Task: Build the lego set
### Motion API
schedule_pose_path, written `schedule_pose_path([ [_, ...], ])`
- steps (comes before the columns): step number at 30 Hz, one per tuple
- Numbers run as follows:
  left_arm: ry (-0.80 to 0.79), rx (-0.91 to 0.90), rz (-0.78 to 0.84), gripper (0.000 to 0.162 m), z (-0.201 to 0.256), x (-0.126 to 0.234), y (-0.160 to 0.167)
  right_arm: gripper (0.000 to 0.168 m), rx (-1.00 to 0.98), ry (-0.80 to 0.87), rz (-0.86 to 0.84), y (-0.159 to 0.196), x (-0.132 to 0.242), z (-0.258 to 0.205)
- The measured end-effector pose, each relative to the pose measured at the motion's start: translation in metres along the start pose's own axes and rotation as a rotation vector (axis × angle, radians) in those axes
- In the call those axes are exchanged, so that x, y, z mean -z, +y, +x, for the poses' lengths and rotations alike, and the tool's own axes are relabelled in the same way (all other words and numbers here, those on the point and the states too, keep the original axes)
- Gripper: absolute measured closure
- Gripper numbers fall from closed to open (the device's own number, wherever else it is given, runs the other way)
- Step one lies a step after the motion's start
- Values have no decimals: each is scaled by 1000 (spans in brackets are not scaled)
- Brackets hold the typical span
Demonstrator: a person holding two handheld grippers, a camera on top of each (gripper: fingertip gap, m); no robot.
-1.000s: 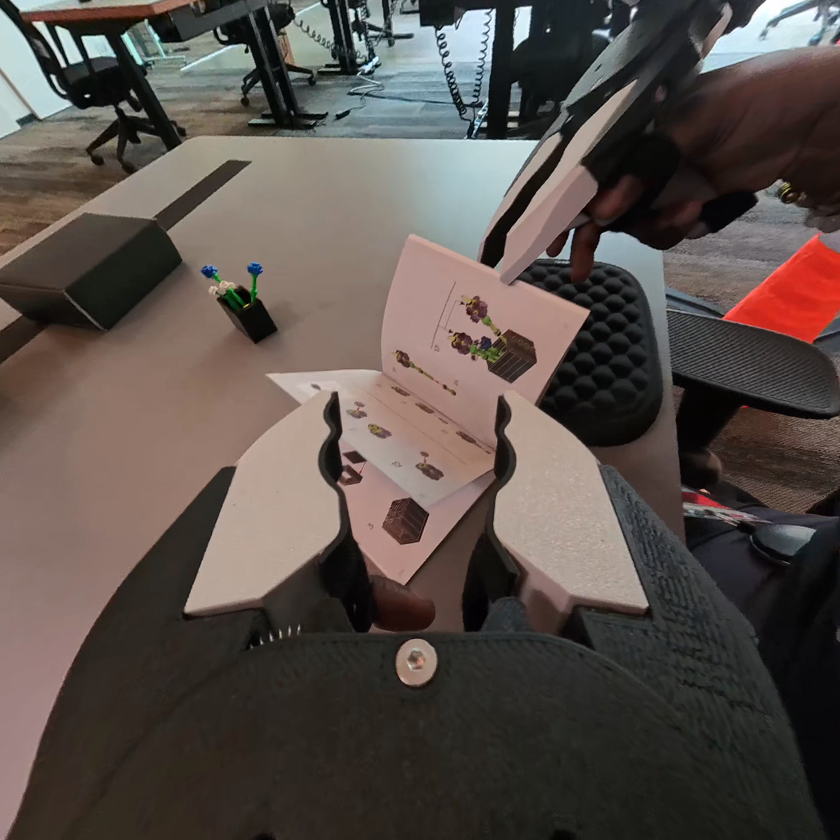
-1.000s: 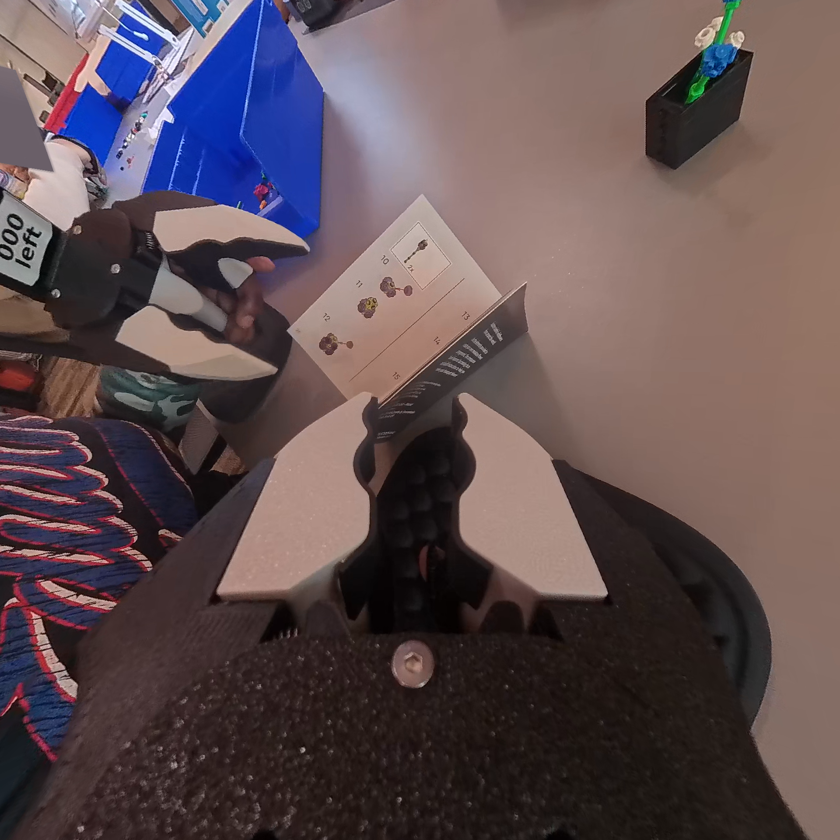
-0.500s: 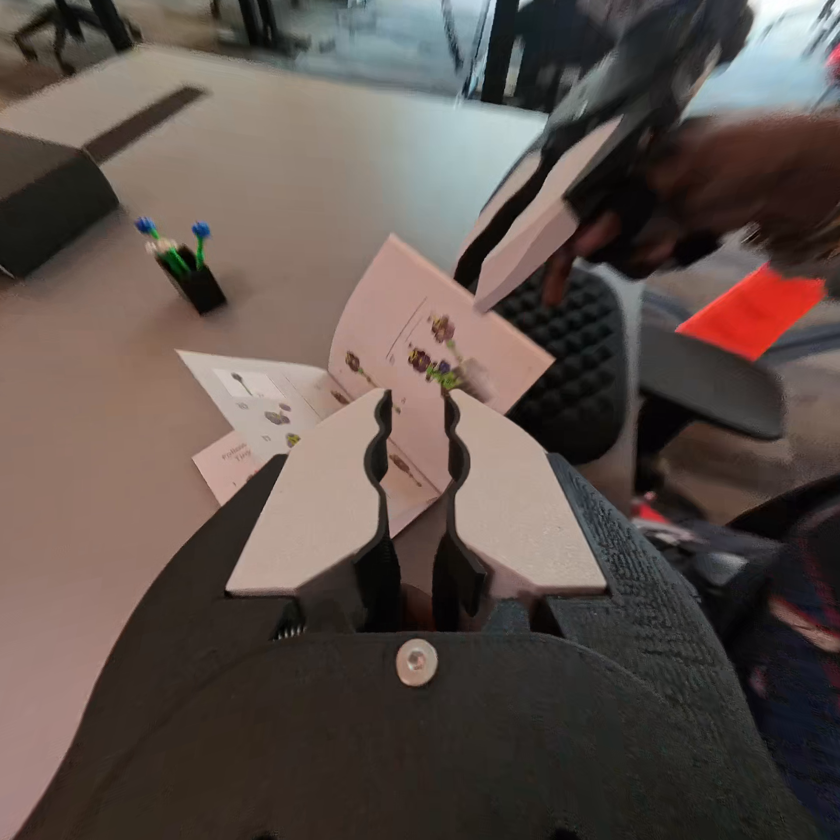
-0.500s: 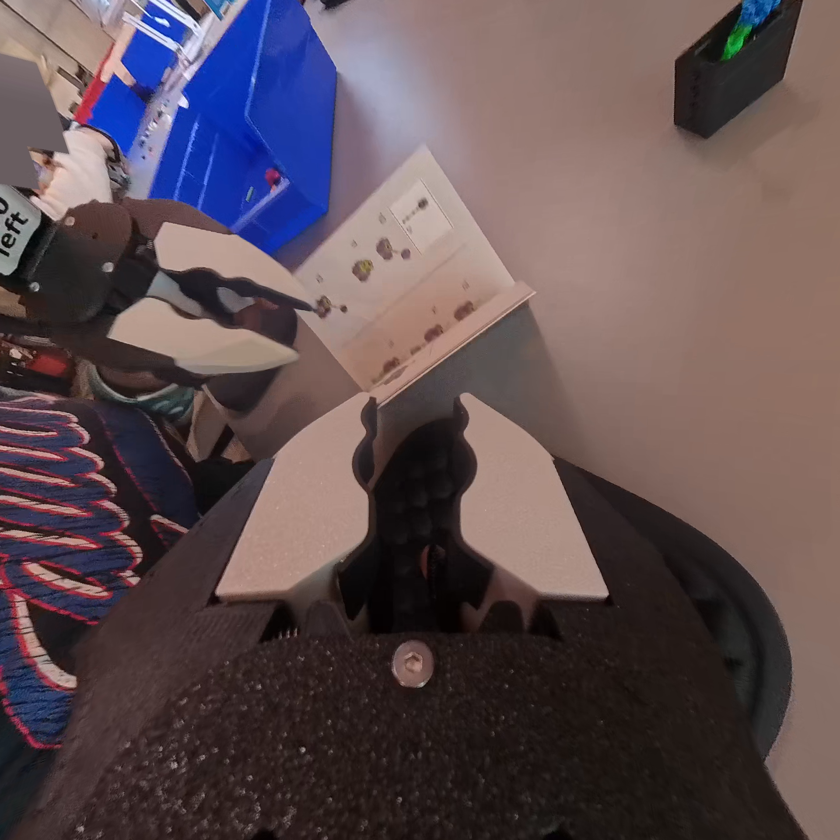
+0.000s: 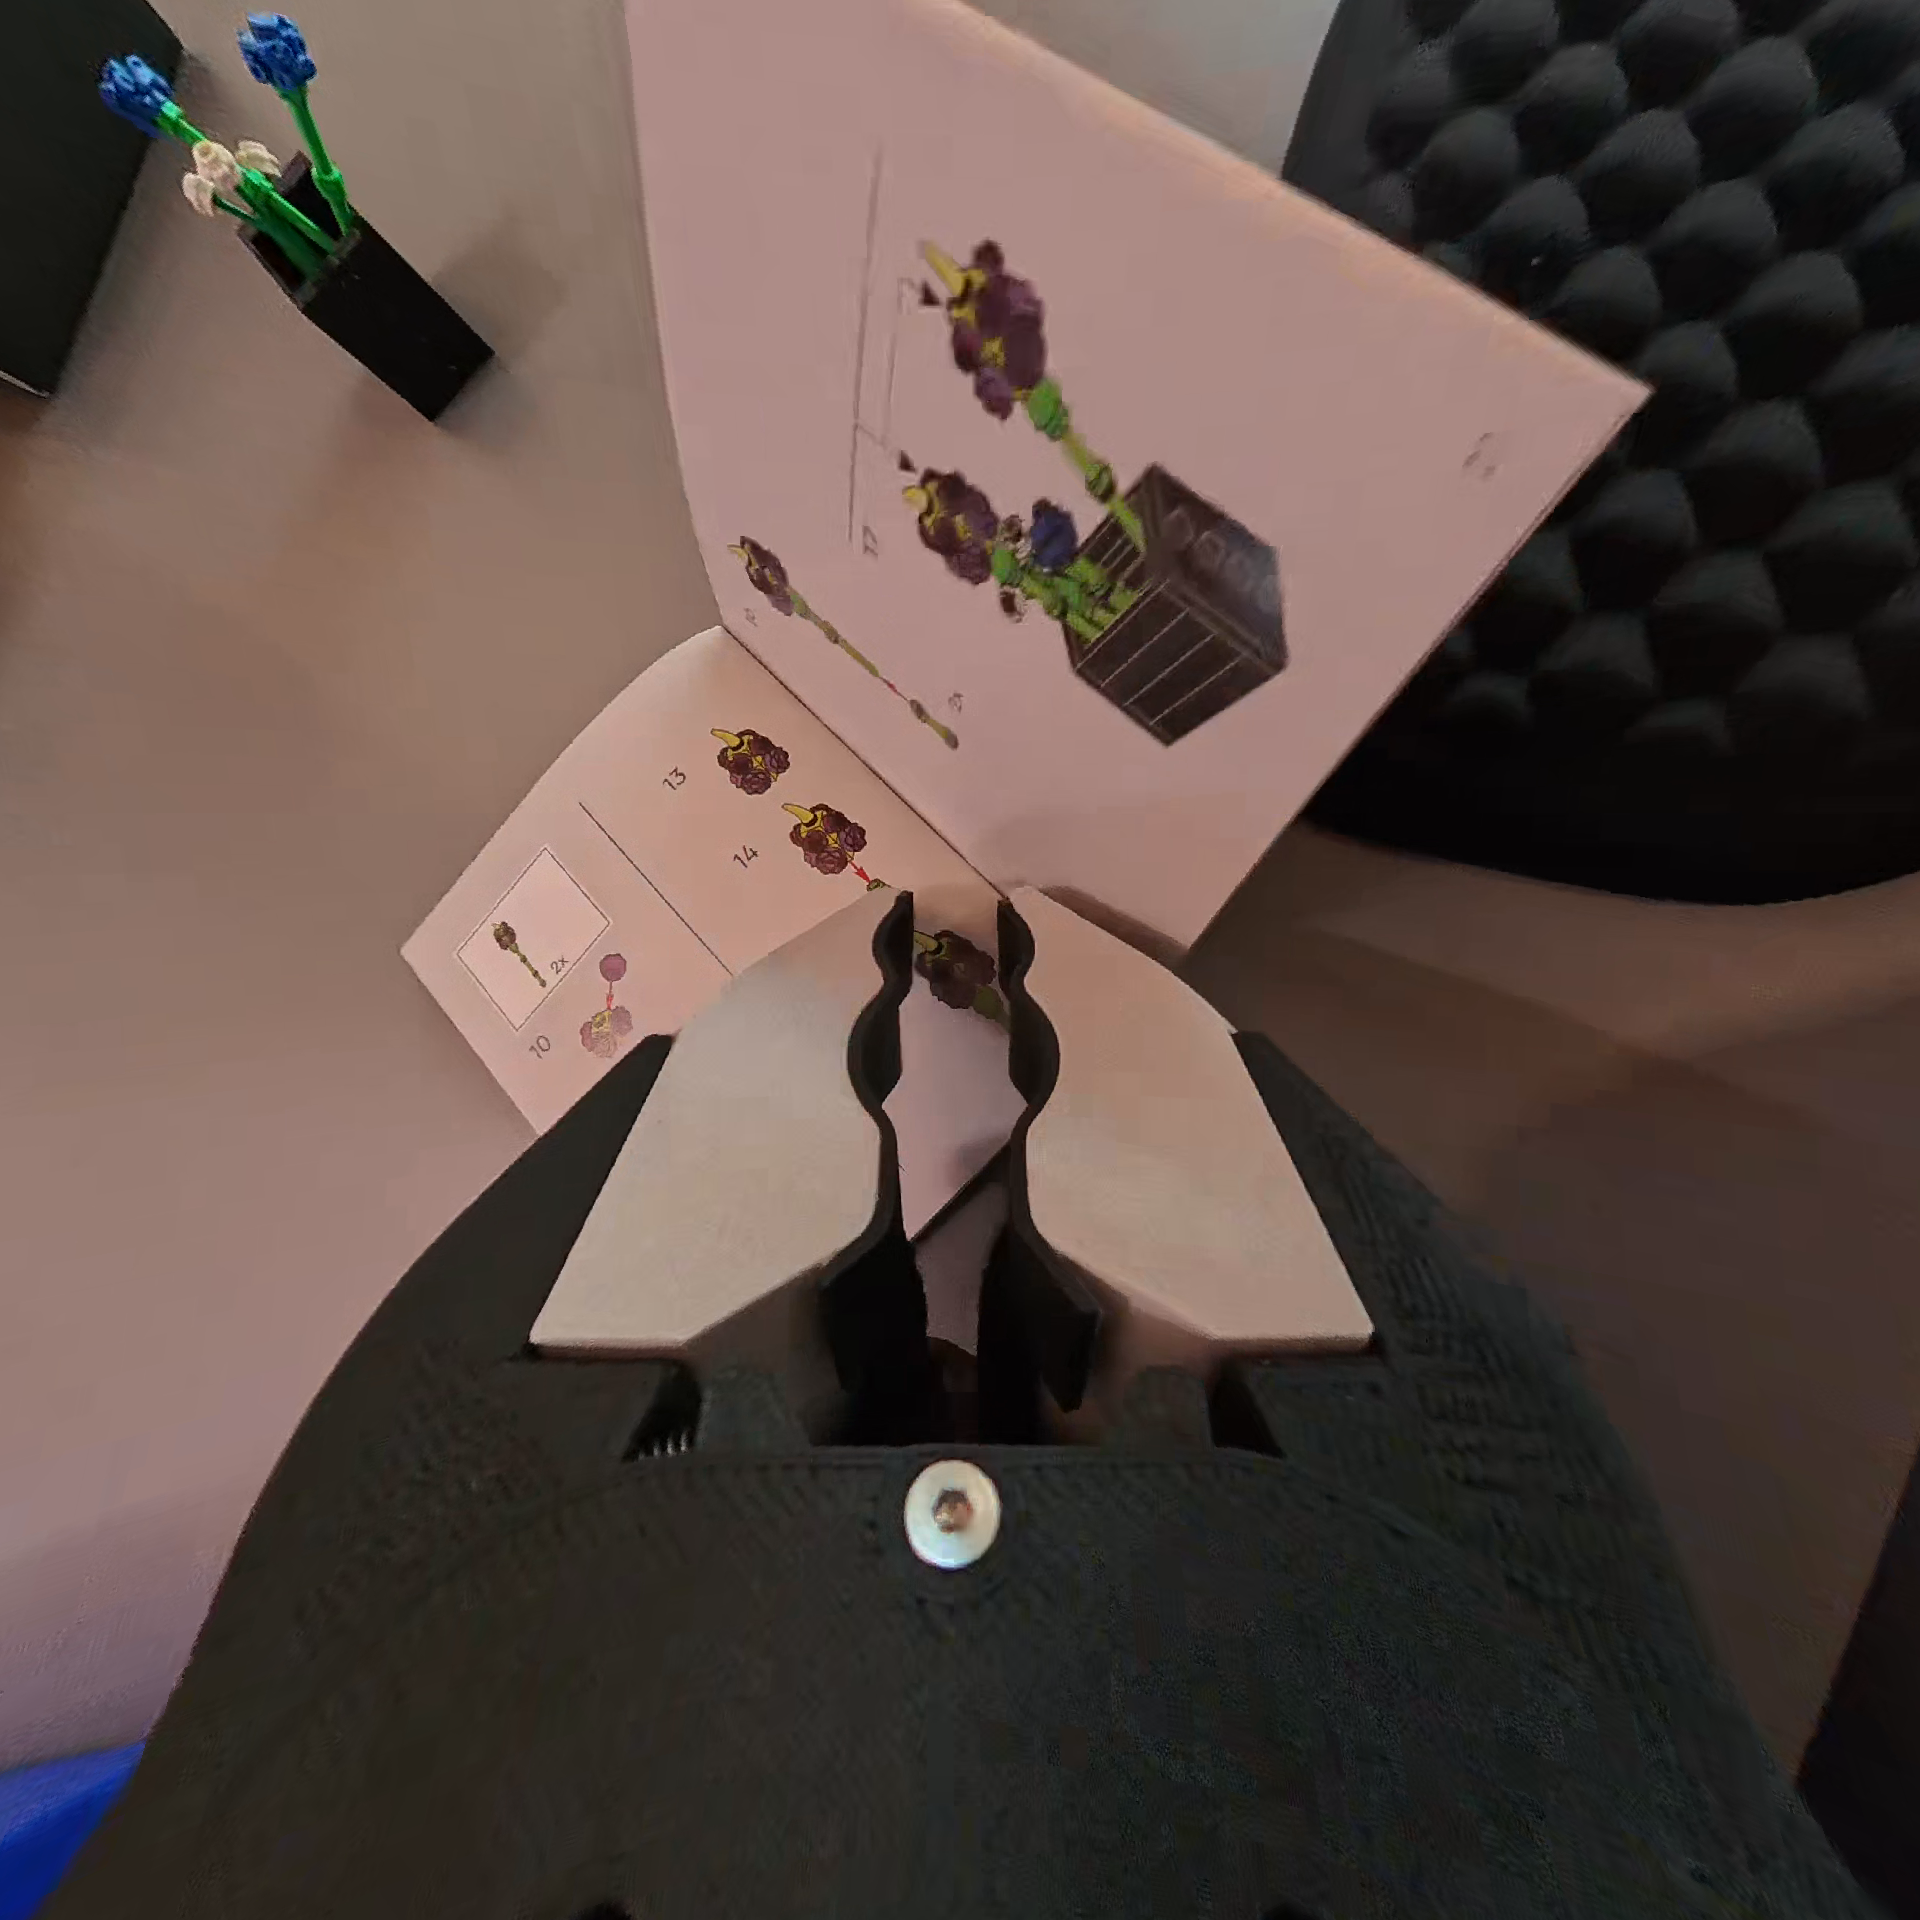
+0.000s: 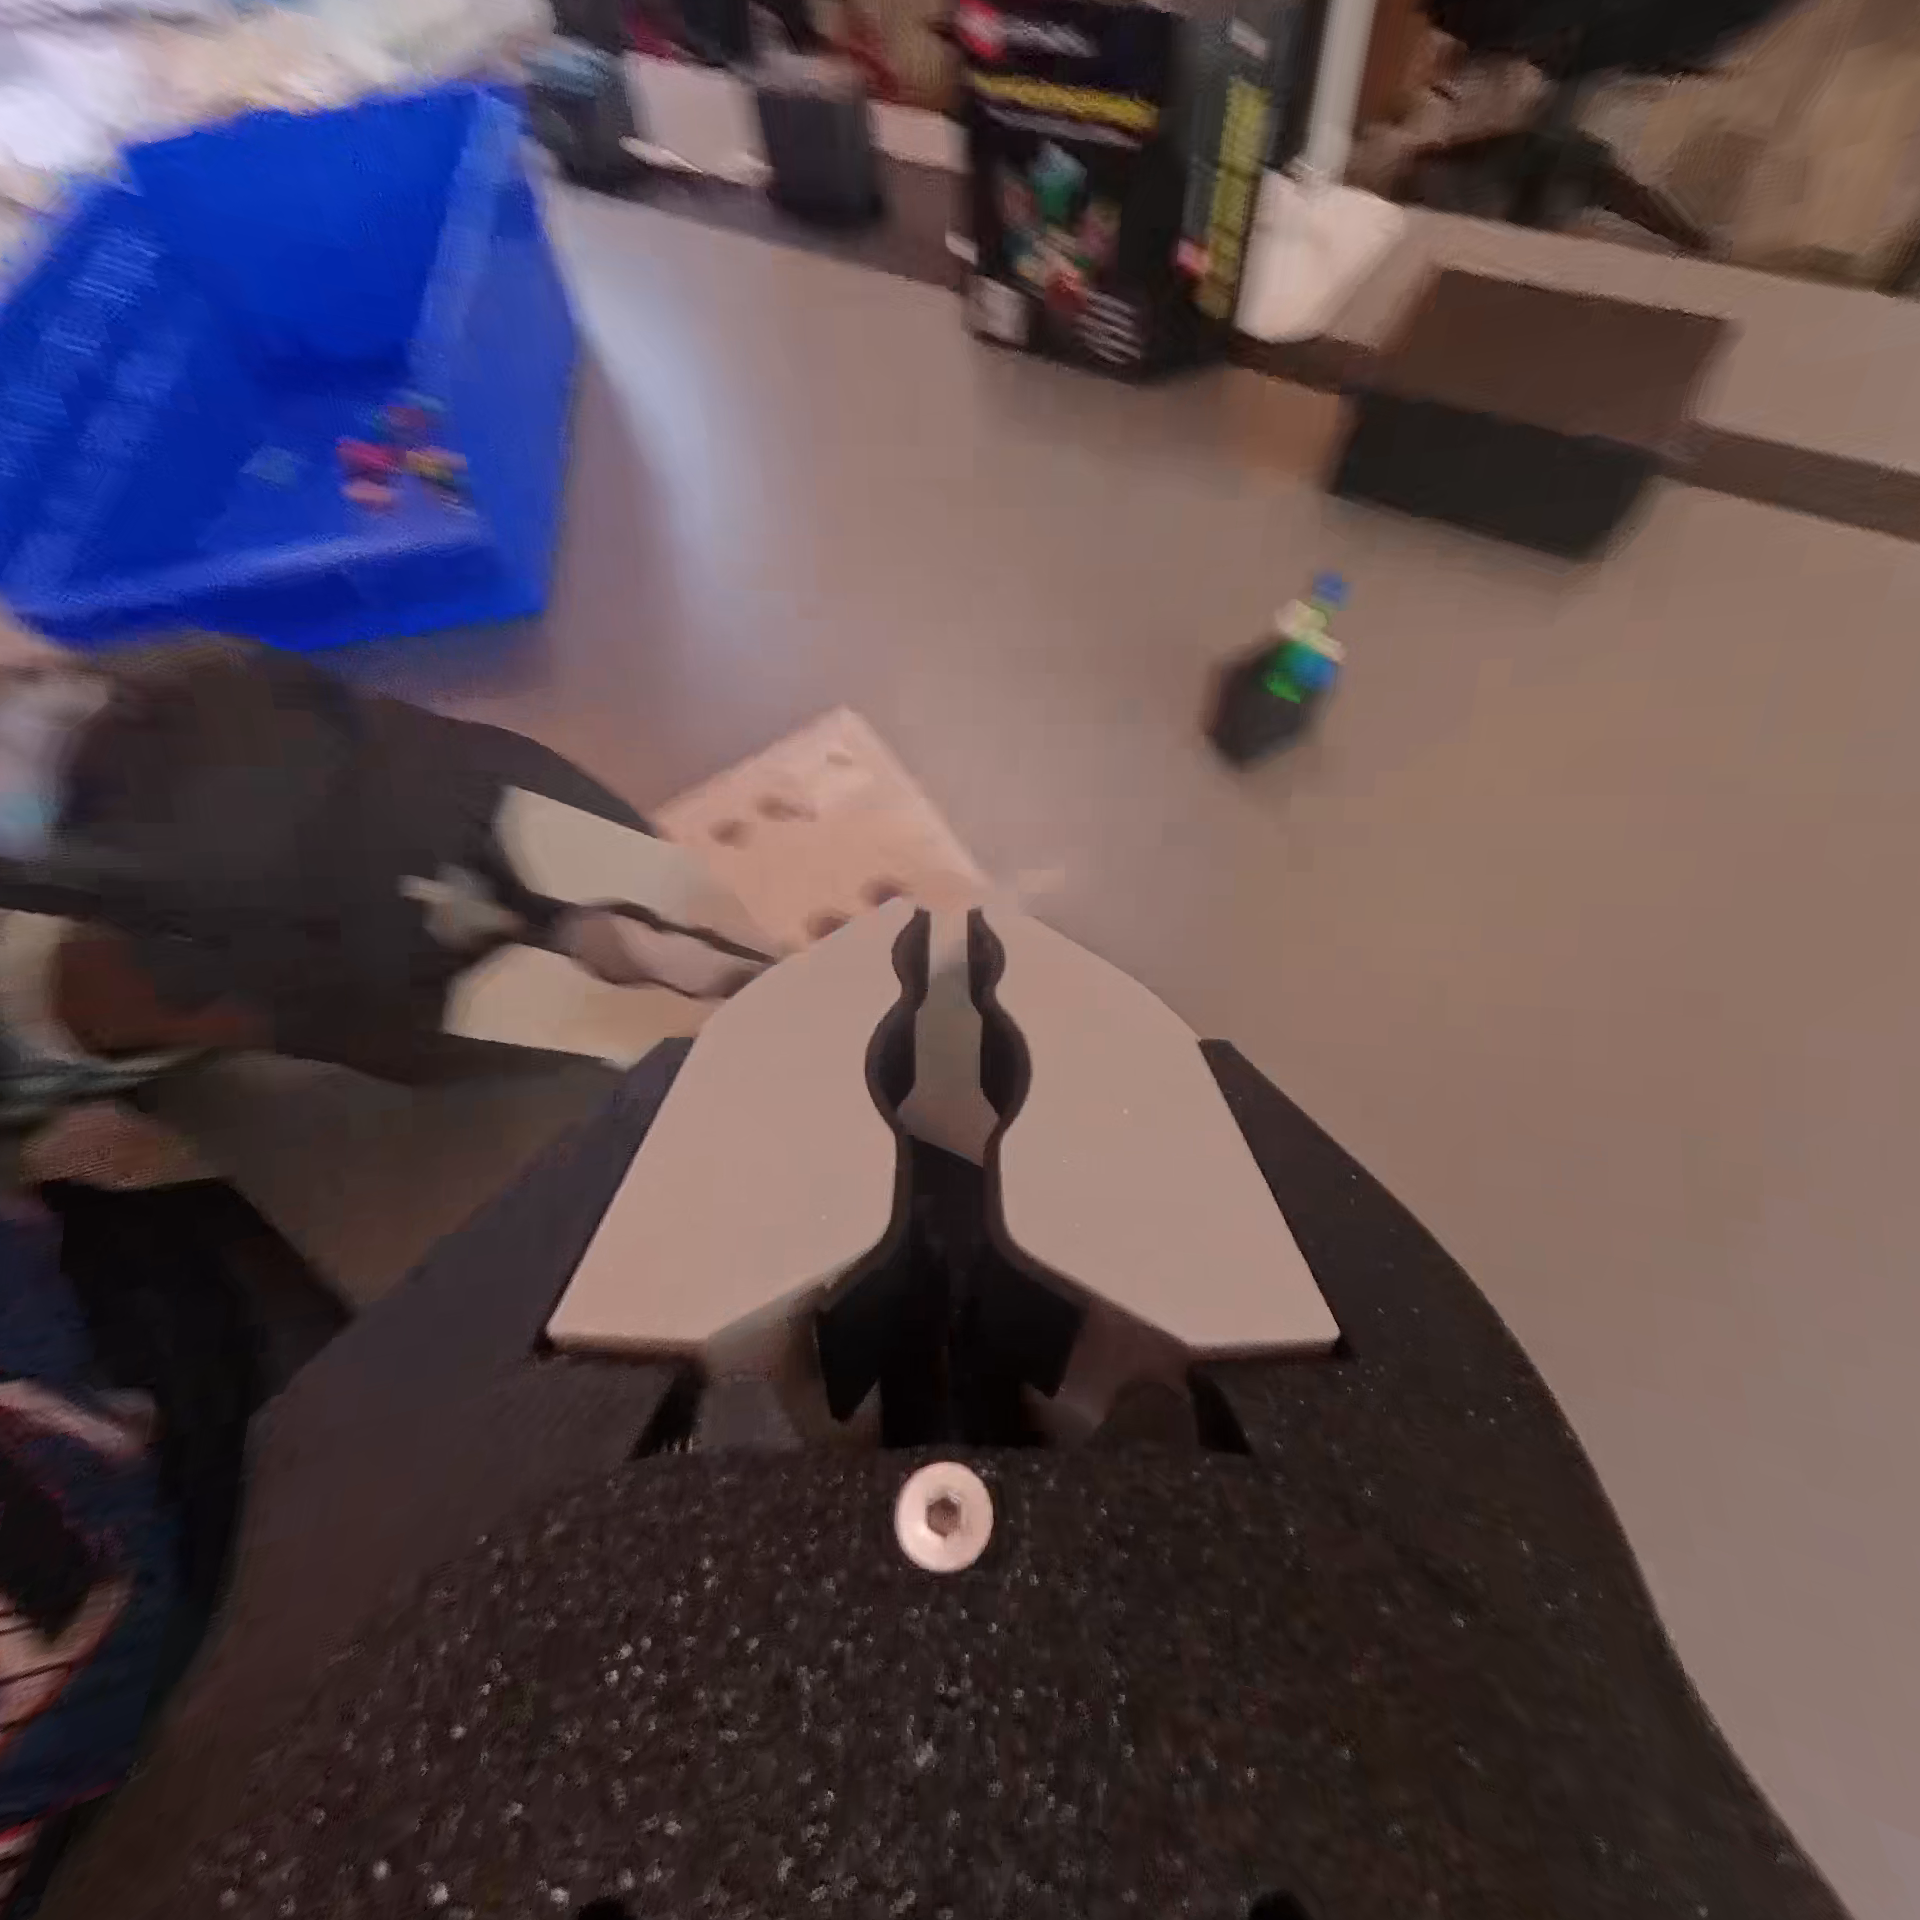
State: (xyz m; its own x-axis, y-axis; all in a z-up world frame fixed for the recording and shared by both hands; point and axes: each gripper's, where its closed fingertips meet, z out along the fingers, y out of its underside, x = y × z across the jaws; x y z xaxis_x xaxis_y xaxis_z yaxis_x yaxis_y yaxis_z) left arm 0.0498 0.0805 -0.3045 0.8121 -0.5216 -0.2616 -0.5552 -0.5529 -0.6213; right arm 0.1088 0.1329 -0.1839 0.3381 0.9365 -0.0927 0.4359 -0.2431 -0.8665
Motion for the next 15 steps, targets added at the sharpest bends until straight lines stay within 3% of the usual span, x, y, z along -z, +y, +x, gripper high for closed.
schedule_pose_path([
  [2,-22,-20,-12,146,-1,0,0,162,-42,-225,2,-12,-10,-48],
  [4,-45,-44,-21,146,-1,-1,-1,163,-87,-364,-108,-1,-23,-72],
  [9,-89,-44,-20,146,-6,2,3,164,-154,-272,-380,63,-63,-26],
  [15,-125,32,-38,147,-26,10,22,167,41,-253,-419,78,-114,-1],
])
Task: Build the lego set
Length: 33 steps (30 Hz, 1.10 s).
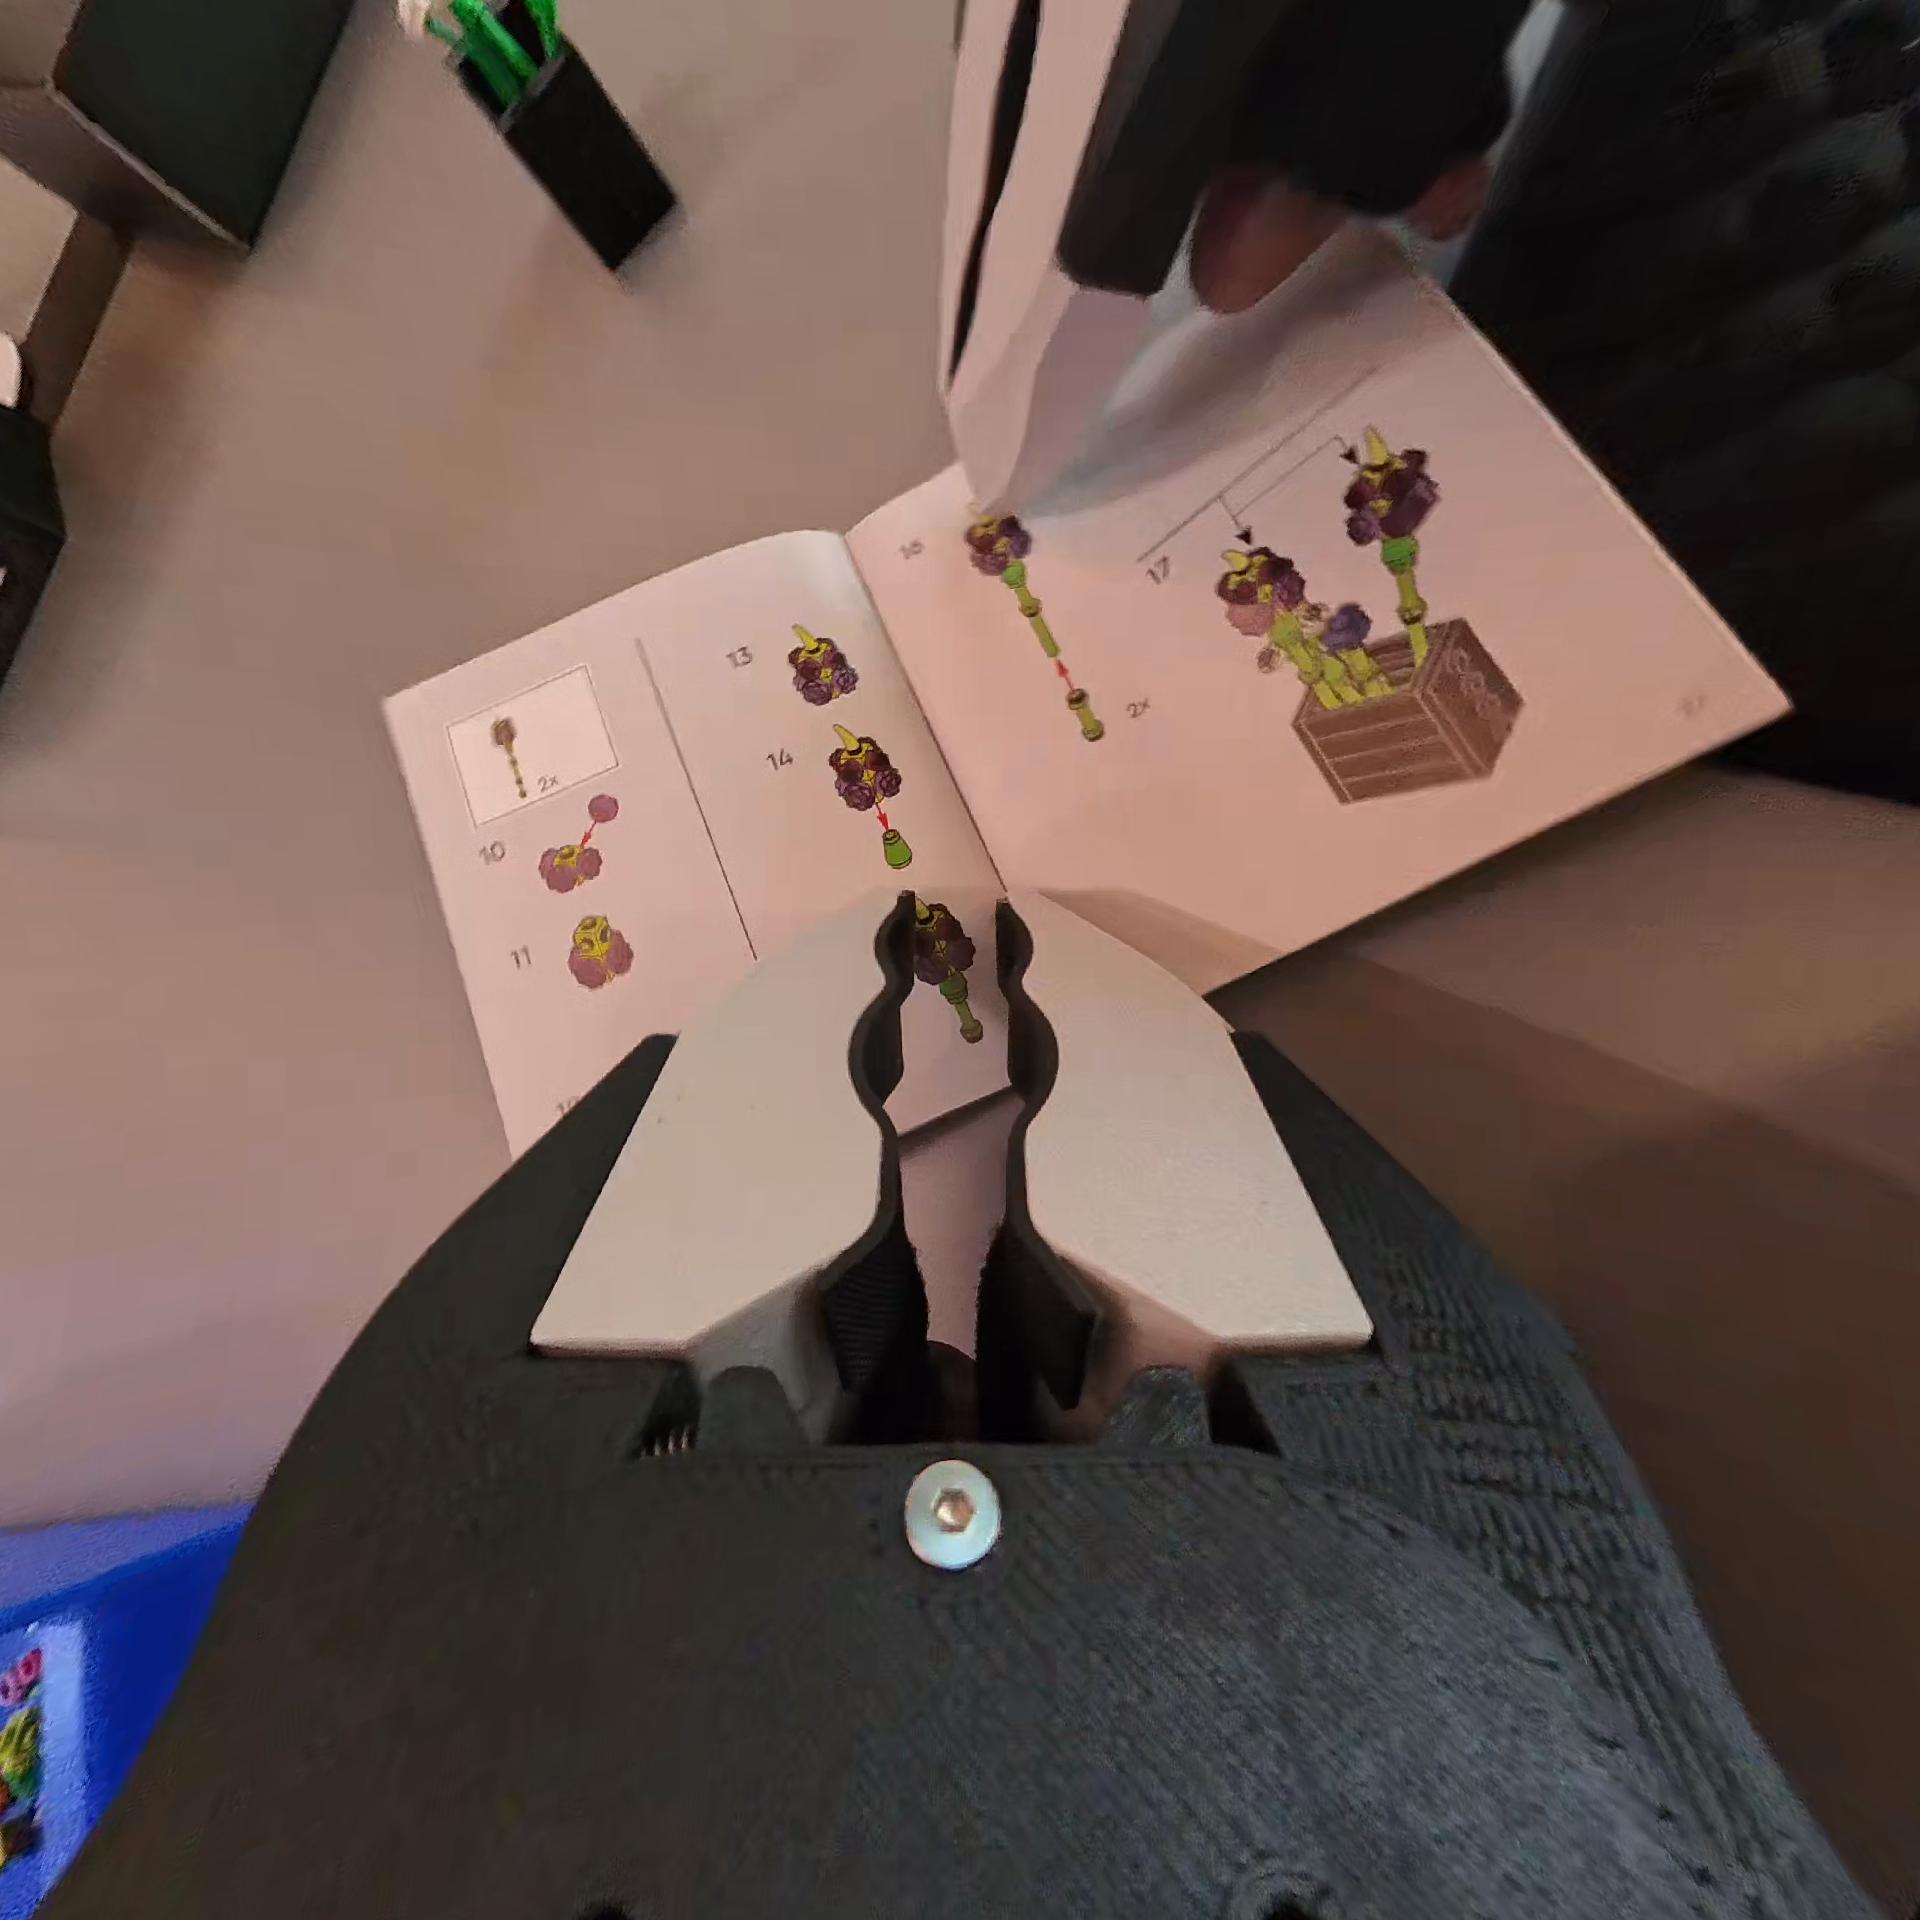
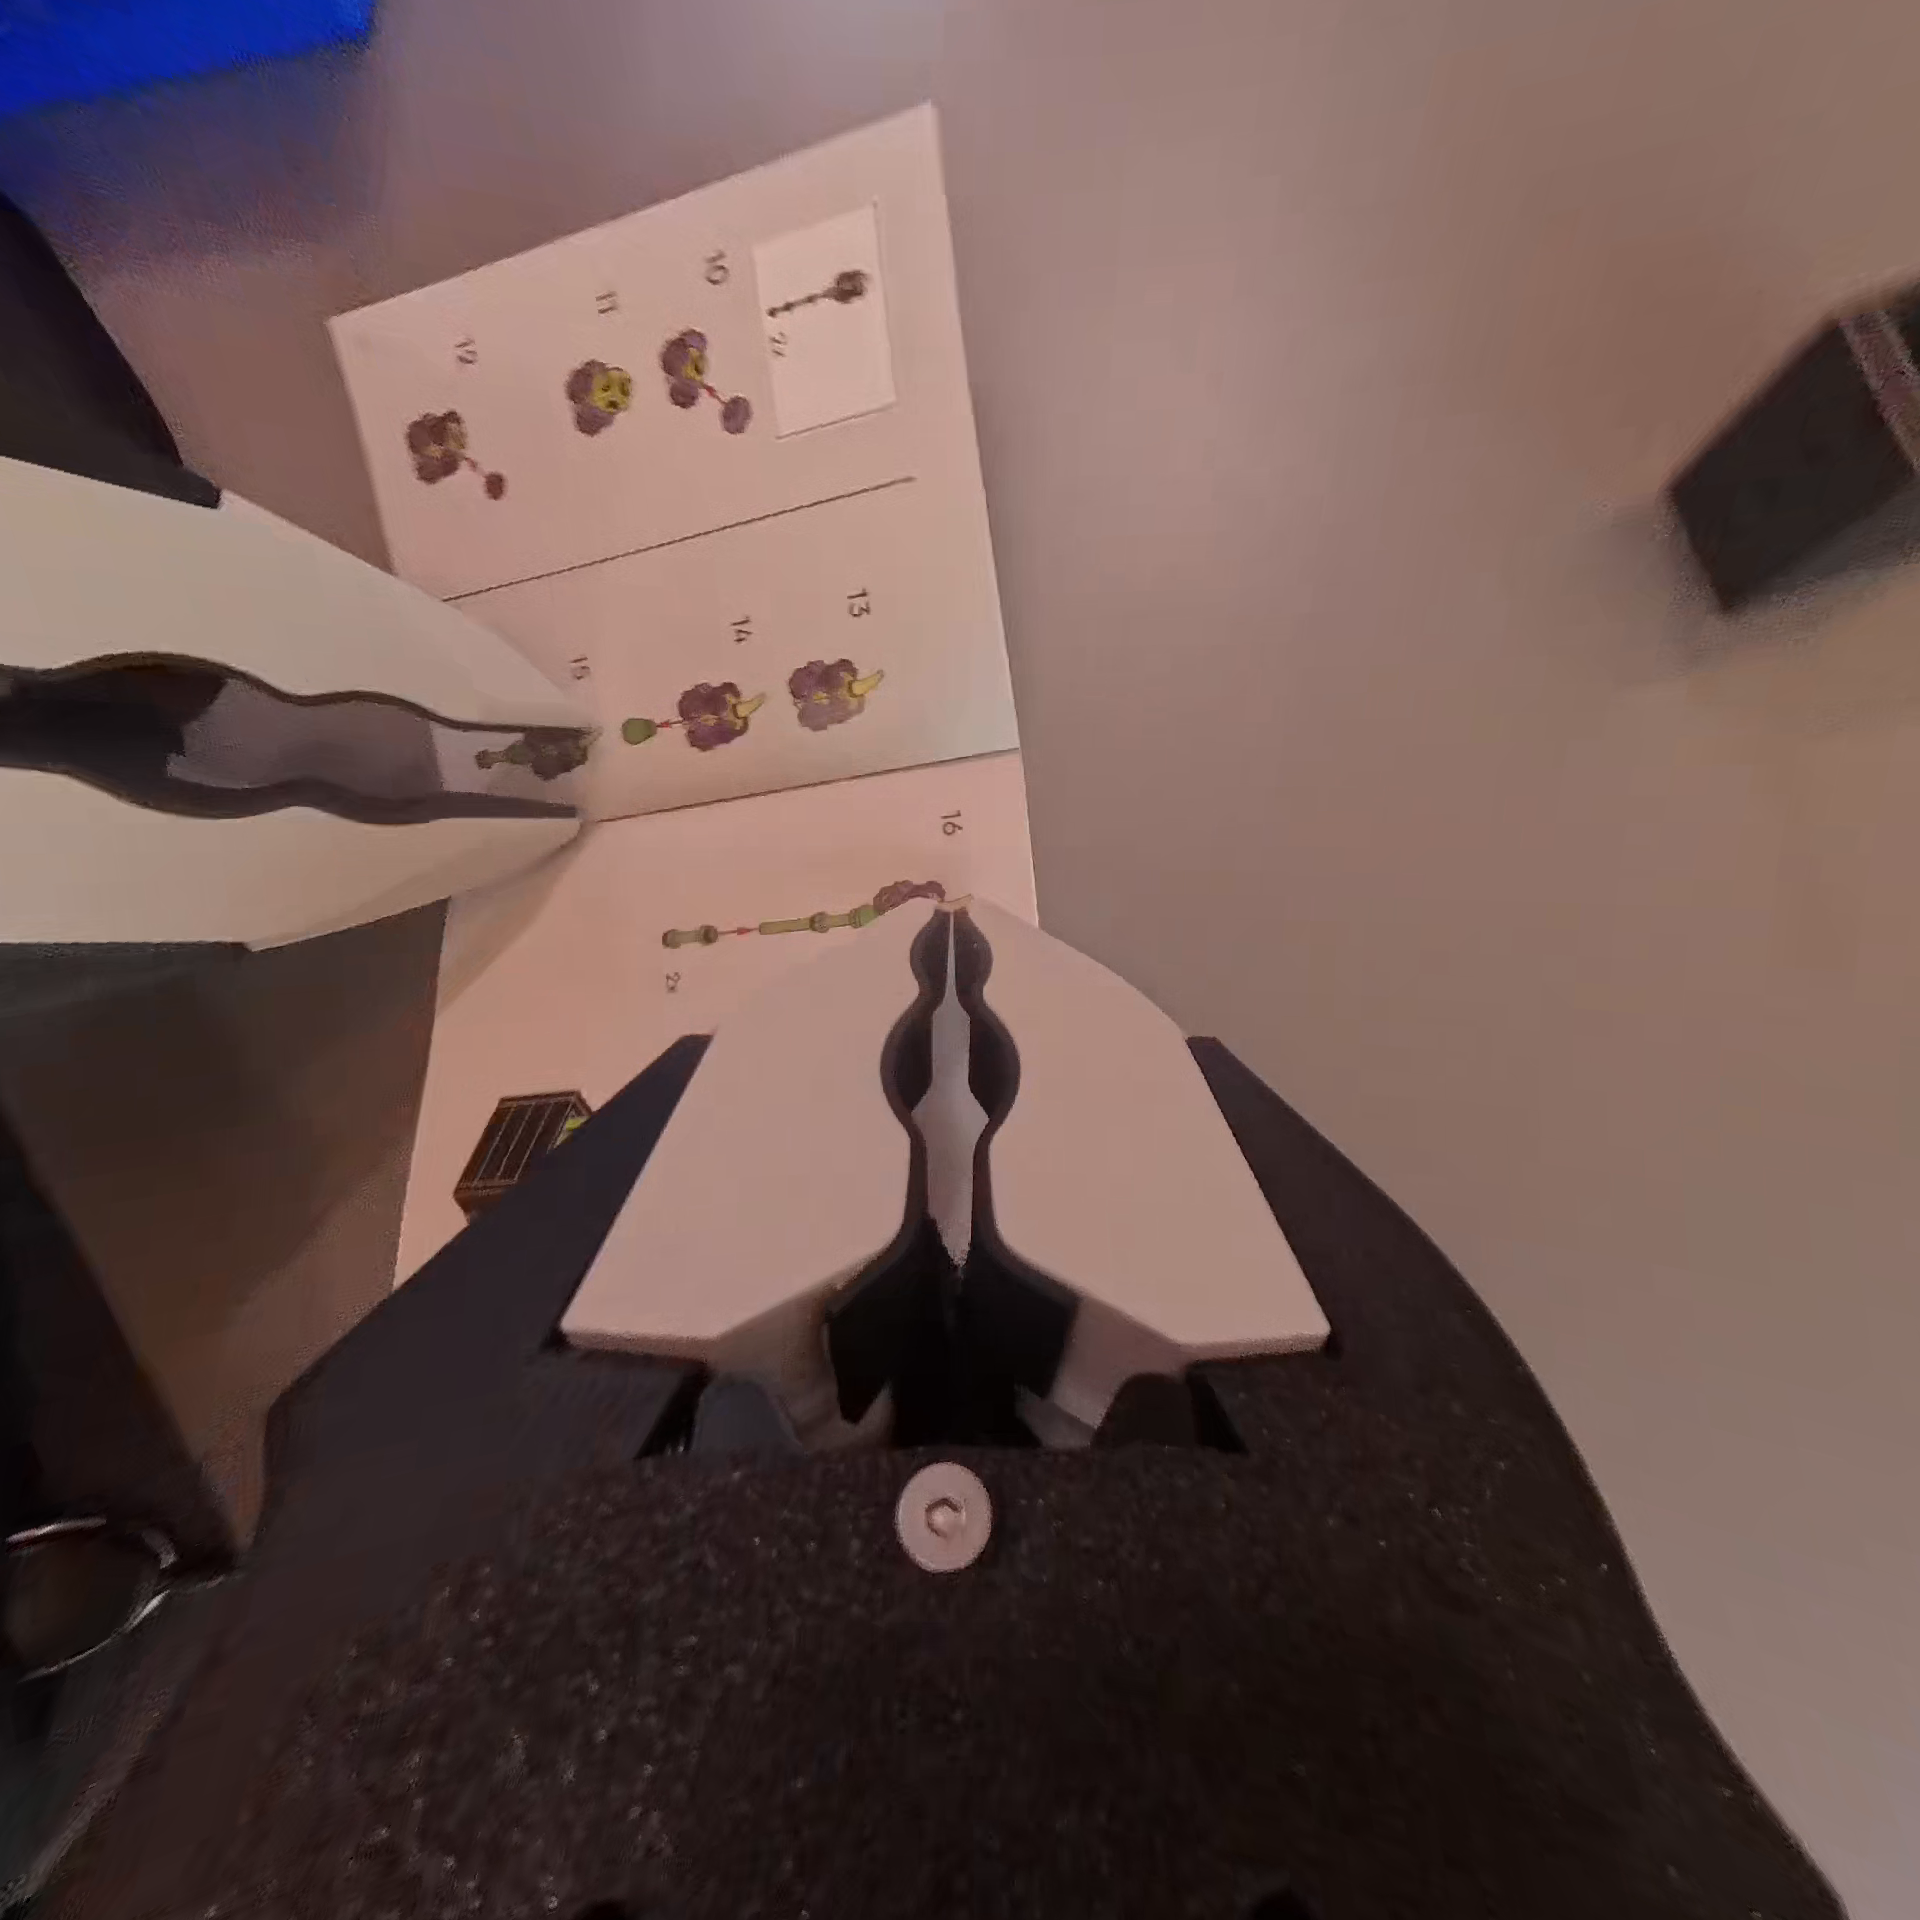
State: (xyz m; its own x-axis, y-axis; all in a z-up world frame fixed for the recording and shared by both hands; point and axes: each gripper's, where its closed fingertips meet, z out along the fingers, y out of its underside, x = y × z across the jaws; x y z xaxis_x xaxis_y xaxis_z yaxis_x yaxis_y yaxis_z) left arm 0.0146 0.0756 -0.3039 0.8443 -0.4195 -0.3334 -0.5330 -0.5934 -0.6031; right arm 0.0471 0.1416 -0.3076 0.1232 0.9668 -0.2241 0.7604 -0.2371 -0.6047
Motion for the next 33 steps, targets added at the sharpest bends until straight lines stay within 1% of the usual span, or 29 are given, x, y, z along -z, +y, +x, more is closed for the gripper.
schedule_pose_path([
  [4,-5,20,-26,146,-10,4,12,168,146,-39,29,-29,-24,-2],
  [6,49,42,-9,142,-9,7,15,168,247,-56,45,-42,-35,-4],
  [8,152,63,17,140,-4,12,17,168,347,-50,56,-53,-43,-4],
  [9,203,81,24,142,-3,15,18,168,402,-43,55,-57,-47,-3],
  [11,257,111,-5,151,-11,17,26,168,485,-16,43,-64,-51,0],
  [13,310,153,-40,158,-19,15,36,167,501,16,16,-69,-53,4],
  [14,354,208,-36,161,-21,13,36,165,484,54,1,-71,-53,8],
  [15,401,274,-35,161,-23,12,35,163,449,121,-12,-74,-51,14],
  [16,442,331,-40,161,-23,12,34,161,407,210,-18,-78,-45,21],
  [17,463,362,-42,162,-23,12,34,159,371,365,-27,-82,-35,34],
  [18,460,373,-36,162,-24,12,34,157,396,517,-44,-86,-22,41],
  [20,410,372,-22,162,-25,10,32,161,511,677,-15,-95,-5,31],
  [21,380,361,-21,162,-26,9,32,162,551,702,3,-98,-2,21],
  [22,351,345,-23,162,-26,9,32,164,573,673,14,-98,-5,9],
  [24,312,326,-27,162,-26,8,32,166,524,650,17,-94,-4,4],
  [25,305,328,-22,162,-26,8,31,166,491,678,-7,-91,0,11],
  [26,303,333,-17,162,-26,8,31,166,492,752,-76,-86,8,23],
  [27,302,332,-15,162,-26,7,30,164,541,816,-191,-77,13,35],
  [28,300,328,-16,162,-26,7,31,163,590,853,-322,-65,16,45],
  [29,296,324,-16,162,-26,7,30,161,605,879,-399,-58,19,53],
  [30,290,317,-16,162,-26,7,30,163,593,872,-389,-59,19,52],
  [31,282,309,-15,162,-26,8,31,164,571,838,-336,-63,18,46],
  [33,265,299,-13,162,-26,8,31,166,499,771,-173,-82,22,28],
])
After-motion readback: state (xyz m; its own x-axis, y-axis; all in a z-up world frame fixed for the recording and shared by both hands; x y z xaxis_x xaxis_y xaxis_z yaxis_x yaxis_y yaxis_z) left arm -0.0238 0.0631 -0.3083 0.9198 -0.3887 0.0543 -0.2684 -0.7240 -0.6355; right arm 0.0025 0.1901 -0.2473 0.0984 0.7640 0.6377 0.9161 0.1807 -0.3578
